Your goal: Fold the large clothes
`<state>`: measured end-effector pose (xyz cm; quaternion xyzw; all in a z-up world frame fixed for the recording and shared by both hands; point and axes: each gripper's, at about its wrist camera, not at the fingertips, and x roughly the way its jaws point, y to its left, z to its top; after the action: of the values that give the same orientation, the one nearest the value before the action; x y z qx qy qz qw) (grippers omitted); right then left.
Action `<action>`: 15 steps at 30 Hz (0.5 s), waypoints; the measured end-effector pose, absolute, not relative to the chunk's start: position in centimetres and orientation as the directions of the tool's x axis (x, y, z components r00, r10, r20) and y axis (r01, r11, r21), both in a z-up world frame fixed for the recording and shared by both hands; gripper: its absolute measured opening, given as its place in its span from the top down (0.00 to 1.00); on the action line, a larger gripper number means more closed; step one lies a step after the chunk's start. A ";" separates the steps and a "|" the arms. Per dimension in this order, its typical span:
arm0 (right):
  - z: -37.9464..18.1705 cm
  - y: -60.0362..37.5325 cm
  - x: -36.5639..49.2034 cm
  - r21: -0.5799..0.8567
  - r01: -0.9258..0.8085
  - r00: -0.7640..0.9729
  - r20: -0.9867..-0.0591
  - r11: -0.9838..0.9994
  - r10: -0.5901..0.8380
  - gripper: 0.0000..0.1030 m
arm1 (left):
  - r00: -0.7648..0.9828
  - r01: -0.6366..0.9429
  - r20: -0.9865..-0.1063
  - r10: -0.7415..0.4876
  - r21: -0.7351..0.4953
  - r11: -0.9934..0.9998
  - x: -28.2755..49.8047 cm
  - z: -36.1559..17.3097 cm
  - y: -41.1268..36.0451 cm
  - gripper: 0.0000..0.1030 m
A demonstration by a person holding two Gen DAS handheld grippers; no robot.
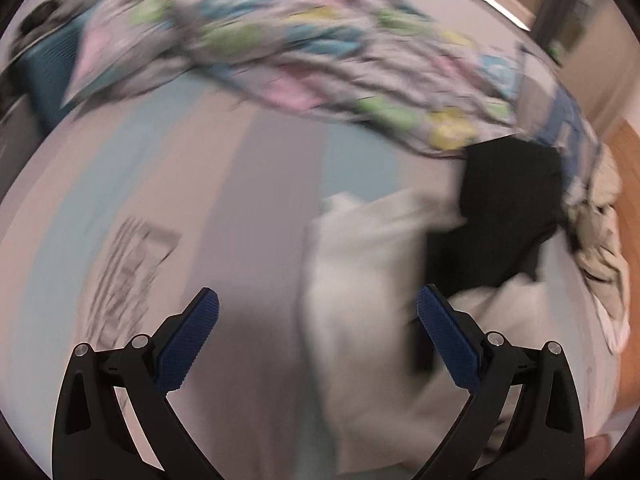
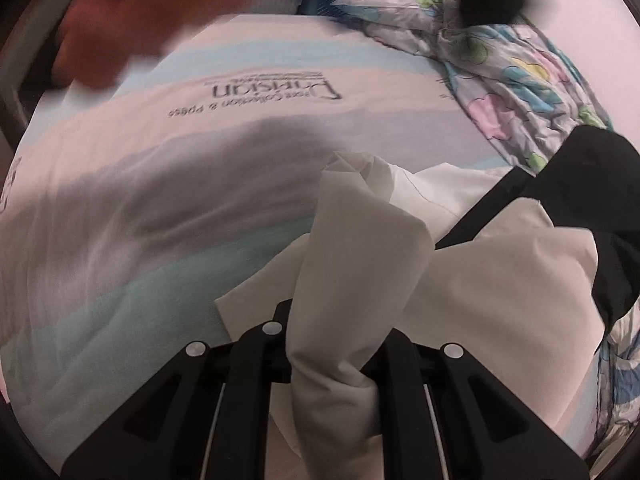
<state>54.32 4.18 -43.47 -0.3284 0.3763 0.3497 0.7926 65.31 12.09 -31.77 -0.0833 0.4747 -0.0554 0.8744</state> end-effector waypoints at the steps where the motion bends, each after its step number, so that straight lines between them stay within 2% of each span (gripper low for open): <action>1: -43.8 4.3 54.1 -0.261 -0.805 0.471 -0.827 0.532 0.307 0.91 | 0.548 0.066 -0.812 -0.202 -0.199 0.978 66.4 -31.1 10.7 0.06; 4: -44.6 4.5 53.9 -0.266 -0.809 0.471 -0.828 0.524 0.305 0.91 | 0.505 0.235 -0.802 -0.320 -0.229 0.945 69.7 -29.9 5.9 0.06; 8: -45.5 4.8 53.9 -0.270 -0.805 0.474 -0.828 0.528 0.299 0.91 | 0.378 0.442 -0.822 -0.426 -0.245 0.863 73.1 -31.6 -1.2 0.06; 11: -45.6 4.6 54.2 -0.270 -0.793 0.485 -0.823 0.547 0.296 0.90 | 0.331 0.496 -0.852 -0.406 -0.209 0.843 74.7 -35.0 -4.3 0.05; 15: -45.6 4.3 54.1 -0.265 -0.784 0.491 -0.818 0.561 0.300 0.89 | 0.302 0.474 -0.898 -0.319 -0.149 0.868 76.1 -38.8 -4.7 0.05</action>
<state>54.13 4.28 -45.57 -0.3239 0.3735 0.3388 0.8005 76.11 -4.75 -38.76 0.0722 0.5366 -0.2467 0.8038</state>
